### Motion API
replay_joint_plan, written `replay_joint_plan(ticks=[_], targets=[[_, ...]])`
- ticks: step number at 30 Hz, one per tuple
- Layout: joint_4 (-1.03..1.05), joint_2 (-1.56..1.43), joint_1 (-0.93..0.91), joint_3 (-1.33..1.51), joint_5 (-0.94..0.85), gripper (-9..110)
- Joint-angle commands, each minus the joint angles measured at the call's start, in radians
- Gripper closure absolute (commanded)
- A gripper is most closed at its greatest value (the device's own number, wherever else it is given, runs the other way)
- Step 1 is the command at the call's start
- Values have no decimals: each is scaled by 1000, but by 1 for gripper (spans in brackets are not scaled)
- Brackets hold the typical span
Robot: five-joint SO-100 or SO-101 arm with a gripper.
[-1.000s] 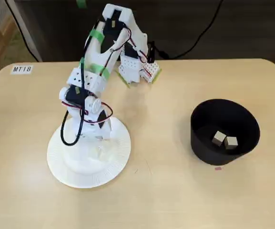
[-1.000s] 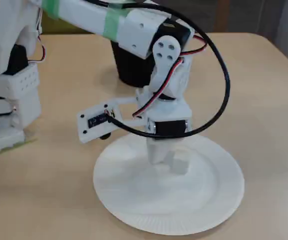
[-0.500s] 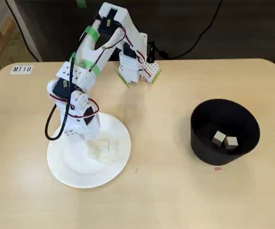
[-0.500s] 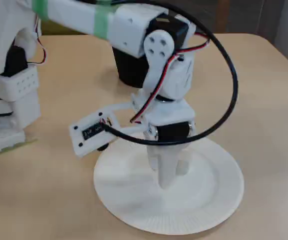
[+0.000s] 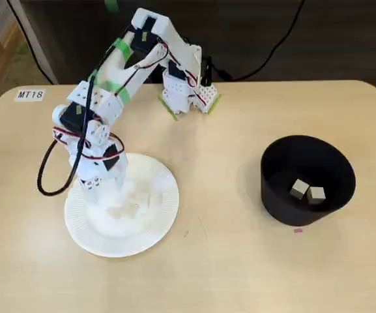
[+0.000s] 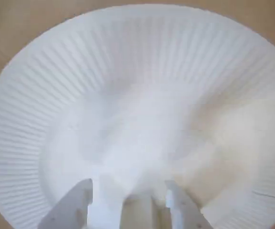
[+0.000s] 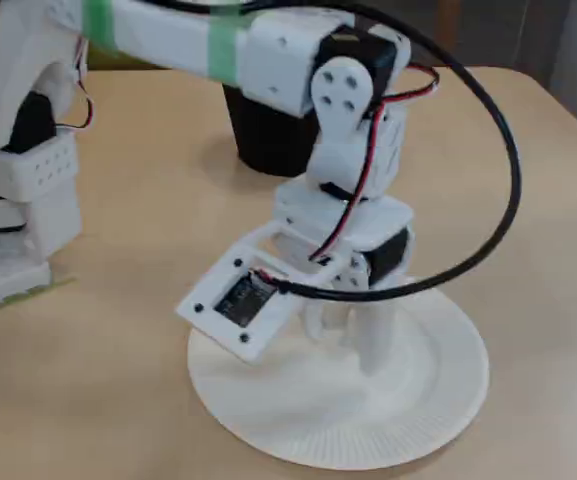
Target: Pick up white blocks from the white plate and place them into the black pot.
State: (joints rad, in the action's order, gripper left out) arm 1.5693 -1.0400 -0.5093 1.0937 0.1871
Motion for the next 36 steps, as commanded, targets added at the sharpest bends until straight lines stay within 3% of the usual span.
replay_joint_plan(ticks=[1, 20, 27, 36], targets=[[11, -2, 29, -37, -40, 78], [-49, 14, 124, -57, -103, 76], [-83, 43, 143, -57, -112, 82], [-86, 95, 132, -137, -109, 104]])
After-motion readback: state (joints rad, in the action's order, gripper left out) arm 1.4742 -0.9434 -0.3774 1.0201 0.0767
